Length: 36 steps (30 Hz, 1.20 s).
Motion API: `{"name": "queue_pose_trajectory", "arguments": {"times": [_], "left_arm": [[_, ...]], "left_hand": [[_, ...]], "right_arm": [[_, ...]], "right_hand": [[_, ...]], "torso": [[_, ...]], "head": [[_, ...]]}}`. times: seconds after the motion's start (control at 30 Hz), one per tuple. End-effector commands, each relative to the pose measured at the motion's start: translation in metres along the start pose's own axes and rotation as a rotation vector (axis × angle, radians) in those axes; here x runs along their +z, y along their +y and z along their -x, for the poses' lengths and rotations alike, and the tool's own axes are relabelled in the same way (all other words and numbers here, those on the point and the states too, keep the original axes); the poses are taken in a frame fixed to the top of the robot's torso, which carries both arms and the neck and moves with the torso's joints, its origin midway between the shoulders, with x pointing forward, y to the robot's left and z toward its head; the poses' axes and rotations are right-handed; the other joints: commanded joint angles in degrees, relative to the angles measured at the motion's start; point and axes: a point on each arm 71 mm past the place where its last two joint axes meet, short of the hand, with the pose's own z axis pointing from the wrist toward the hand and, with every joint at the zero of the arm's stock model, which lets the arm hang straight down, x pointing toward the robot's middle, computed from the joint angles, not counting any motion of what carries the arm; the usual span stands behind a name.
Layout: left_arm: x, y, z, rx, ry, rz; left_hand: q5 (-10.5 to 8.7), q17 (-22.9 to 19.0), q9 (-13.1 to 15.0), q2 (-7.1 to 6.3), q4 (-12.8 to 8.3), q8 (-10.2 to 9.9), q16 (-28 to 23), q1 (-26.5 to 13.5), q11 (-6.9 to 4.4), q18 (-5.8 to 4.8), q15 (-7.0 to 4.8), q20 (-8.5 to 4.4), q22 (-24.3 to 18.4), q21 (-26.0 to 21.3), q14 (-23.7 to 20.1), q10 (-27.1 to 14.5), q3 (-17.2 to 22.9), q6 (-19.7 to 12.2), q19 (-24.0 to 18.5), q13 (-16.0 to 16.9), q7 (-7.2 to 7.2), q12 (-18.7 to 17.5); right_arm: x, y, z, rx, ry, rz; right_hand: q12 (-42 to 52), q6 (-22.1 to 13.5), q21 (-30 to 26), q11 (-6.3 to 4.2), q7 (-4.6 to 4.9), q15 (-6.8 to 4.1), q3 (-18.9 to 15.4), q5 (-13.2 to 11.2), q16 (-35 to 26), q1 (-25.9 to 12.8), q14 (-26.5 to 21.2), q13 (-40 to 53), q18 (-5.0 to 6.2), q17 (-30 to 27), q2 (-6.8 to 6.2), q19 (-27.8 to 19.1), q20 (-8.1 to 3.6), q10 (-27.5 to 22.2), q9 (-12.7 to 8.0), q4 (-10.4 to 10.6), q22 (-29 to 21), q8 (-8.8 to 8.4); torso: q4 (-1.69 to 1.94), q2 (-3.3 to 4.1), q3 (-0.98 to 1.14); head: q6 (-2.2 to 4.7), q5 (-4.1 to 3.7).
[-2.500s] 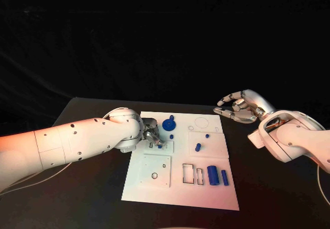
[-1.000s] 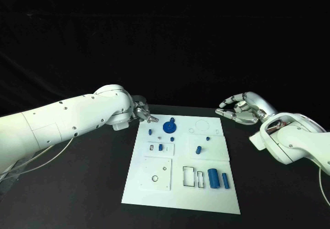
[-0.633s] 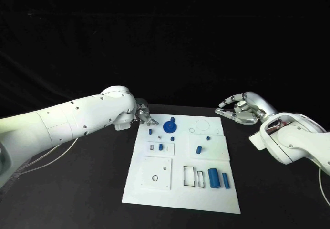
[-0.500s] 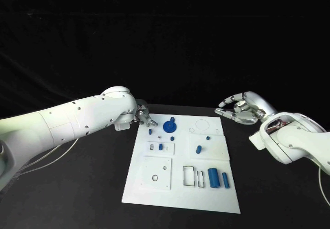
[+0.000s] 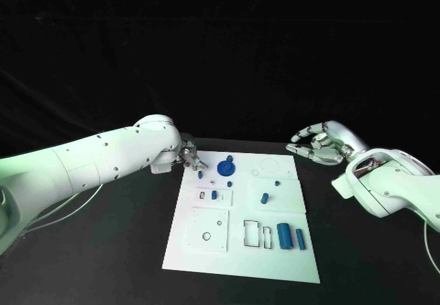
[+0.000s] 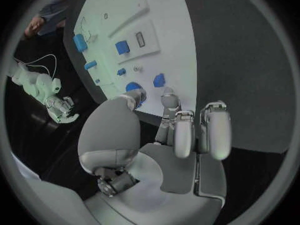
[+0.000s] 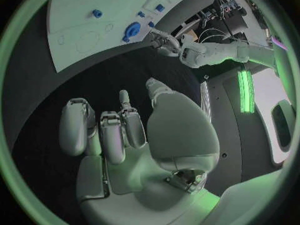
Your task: Assemble the parts on the task board
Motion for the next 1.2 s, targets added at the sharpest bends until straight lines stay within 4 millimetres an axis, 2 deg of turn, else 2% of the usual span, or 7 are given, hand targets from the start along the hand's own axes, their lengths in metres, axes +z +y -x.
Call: {"name": "queue_pose_trajectory", "arguments": {"times": [0.03, 0.43, 1.03, 1.2], "left_arm": [[0.0004, -0.0023, -0.0029, 0.016, 0.04, -0.006], [0.0034, -0.004, -0.0059, 0.005, 0.057, -0.007], [0.0092, -0.002, -0.0118, -0.012, 0.067, 0.002], [0.0095, -0.0023, -0.0116, -0.033, 0.061, -0.003]], "left_hand": [[-0.17, 15.1, -0.14, 0.79, -0.12, -0.24, 0.19, 0.33, 0.06, -0.54, 0.24, 0.16, 0.55, 0.24, 6.06, 0.47, -0.3, 0.49, 0.41, 0.08, -0.05, 0.4], [-0.06, 15.1, -0.39, 1.82, -0.26, -0.15, 0.19, 2.02, -0.19, -0.59, 0.03, 0.04, 0.83, 0.39, 6.06, 0.83, 0.16, 1.31, 0.5, 0.46, -0.3, 0.93], [-0.05, 15.1, -0.62, 2.49, -0.4, -0.18, 0.19, 4.38, -0.36, -0.62, -0.12, -0.08, 1.04, 0.48, 6.06, 0.88, 0.69, 1.68, 0.53, 0.4, -0.47, 1.05], [0.0, 15.1, -0.59, 3.91, -0.9, 0.09, 0.19, 7.38, -0.63, -0.62, -0.36, -0.23, 1.09, 0.5, 6.06, 0.97, 1.97, 1.94, 0.51, 0.41, -0.76, 1.18]], "right_arm": [[0.0003, 0.0017, -0.0013, -0.012, 0.012, 0.016], [0.001, 0.0023, -0.0022, -0.012, 0.013, 0.018], [0.0015, 0.0028, -0.0028, -0.011, 0.014, 0.019], [0.0017, 0.0028, -0.0028, -0.011, 0.014, 0.019]], "right_hand": [[-0.24, -0.3, -0.14, -0.16, -0.18, -0.49, -0.27, 0.25, -0.35, 0.03, 5.05, 6.2, 1.02, 11.13, 0.16, -0.32, -0.08, -0.2, 0.1, -0.15, 2.36, 0.2], [-0.18, -0.27, -0.16, -0.17, -0.2, -0.5, -0.28, 0.42, -0.37, 0.18, 5.04, 6.25, 1.02, 11.1, 0.24, -0.32, -0.09, -0.15, 0.12, -0.16, 2.36, 0.25], [-0.21, -0.2, -0.26, -0.2, -0.22, -0.52, -0.29, 0.8, -0.38, 0.48, 5.04, 6.22, 1.03, 11.08, 0.37, -0.34, -0.11, -0.17, 0.15, -0.2, 2.31, 0.34], [-0.21, -0.2, -0.26, -0.2, -0.22, -0.52, -0.29, 0.8, -0.38, 0.48, 5.04, 6.22, 1.03, 11.08, 0.37, -0.34, -0.11, -0.17, 0.15, -0.2, 2.31, 0.34]], "torso": [[0.06, -0.06, 0.02], [0.01, 0.05, 0.01], [0.07, 0.0, 0.03], [0.1, -0.04, 0.02]], "head": [[-0.06, 0.04], [-0.21, 0.01], [-0.64, -0.22], [-0.78, -0.18]]}}
